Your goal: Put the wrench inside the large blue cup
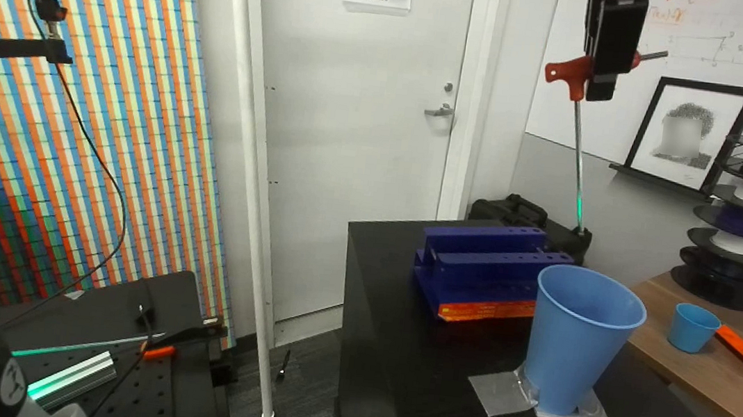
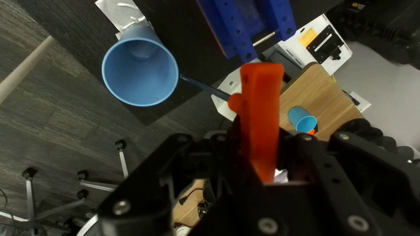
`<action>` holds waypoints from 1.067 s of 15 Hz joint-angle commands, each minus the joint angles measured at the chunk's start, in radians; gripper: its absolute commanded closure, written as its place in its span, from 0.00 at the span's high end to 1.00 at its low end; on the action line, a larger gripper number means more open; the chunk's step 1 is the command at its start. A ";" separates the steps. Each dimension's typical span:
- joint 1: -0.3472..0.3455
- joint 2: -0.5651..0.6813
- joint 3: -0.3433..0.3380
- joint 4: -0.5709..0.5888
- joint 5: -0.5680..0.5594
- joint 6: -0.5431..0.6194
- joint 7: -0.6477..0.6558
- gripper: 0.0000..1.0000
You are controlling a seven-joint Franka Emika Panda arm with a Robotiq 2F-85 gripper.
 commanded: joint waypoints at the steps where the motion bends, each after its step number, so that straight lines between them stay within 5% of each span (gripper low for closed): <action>1: -0.010 -0.010 0.005 -0.049 0.013 0.029 -0.018 0.03; 16: -0.085 0.090 -0.070 -0.131 -0.032 0.118 -0.085 0.06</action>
